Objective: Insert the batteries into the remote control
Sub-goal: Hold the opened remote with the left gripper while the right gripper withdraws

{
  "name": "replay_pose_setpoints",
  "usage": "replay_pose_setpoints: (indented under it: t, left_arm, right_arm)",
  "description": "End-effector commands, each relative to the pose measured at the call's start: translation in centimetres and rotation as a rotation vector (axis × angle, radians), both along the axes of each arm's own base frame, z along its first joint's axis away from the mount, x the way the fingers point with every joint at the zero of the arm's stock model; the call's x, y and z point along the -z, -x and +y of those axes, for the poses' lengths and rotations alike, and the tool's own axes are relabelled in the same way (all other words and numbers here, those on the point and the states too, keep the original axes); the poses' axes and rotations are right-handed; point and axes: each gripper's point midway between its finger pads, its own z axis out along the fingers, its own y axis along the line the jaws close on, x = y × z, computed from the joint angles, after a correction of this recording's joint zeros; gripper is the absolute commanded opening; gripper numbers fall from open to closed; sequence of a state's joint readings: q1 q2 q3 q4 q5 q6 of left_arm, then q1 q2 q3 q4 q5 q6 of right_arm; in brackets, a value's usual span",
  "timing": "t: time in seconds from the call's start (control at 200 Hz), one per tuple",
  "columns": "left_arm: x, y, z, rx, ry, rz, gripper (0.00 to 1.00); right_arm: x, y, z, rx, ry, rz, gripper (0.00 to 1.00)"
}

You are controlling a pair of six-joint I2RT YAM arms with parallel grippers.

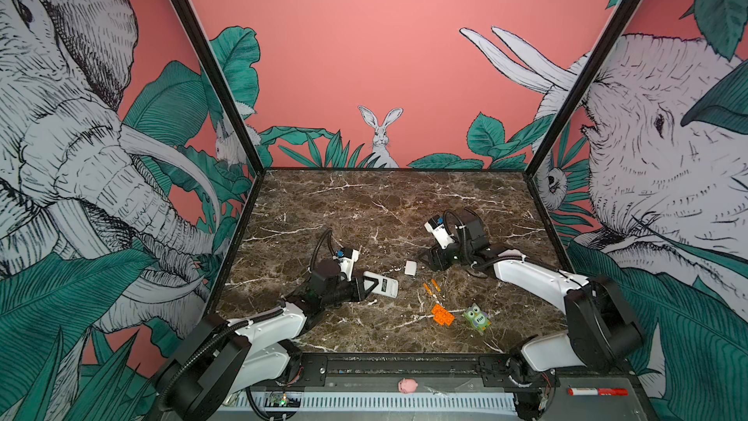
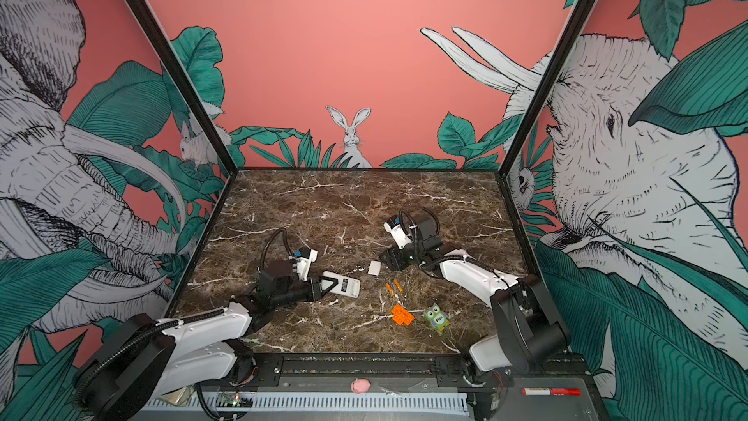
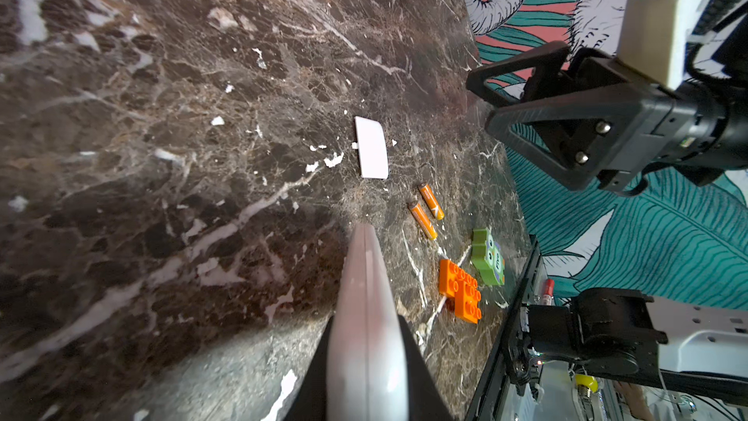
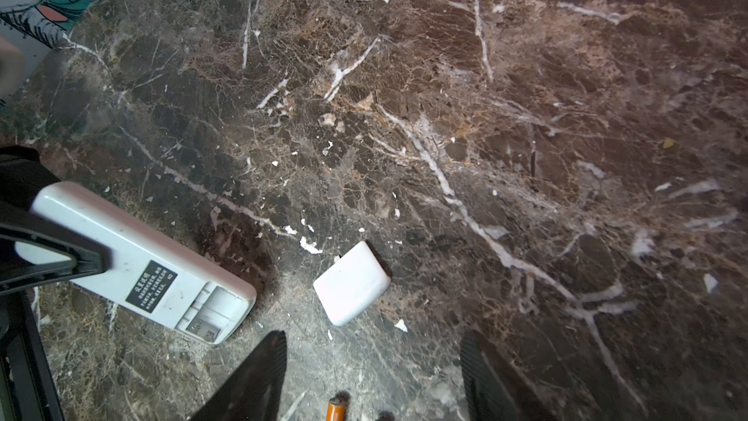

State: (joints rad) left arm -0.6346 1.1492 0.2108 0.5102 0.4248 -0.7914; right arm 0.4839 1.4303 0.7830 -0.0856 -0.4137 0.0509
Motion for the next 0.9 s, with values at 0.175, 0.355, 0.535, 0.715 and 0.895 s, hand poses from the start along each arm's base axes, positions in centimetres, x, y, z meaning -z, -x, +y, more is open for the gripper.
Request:
replay_pose_setpoints:
  t: [0.175,0.355,0.535,0.715,0.895]
  left_arm:
    - [0.7,-0.2,0.9,-0.041,-0.065,0.001,0.0]
    - [1.9,0.2,1.6,-0.05,-0.115,0.022,0.07]
    - [3.1,0.5,2.2,-0.051,-0.17,0.045,0.16]
    - [3.7,0.6,2.9,-0.063,-0.209,0.05,0.25]
    - [3.9,0.7,3.0,-0.063,-0.22,0.049,0.39]
  right_arm:
    - [-0.7,0.9,-1.2,0.001,0.045,-0.021,0.68]
    - [-1.7,1.2,-1.4,0.001,0.046,-0.041,0.68]
    - [-2.6,1.3,-1.7,0.001,0.046,-0.066,0.68]
    - [-2.7,1.6,-1.8,0.003,0.046,-0.073,0.68]
    - [-2.9,1.8,-2.0,0.005,0.042,-0.082,0.68]
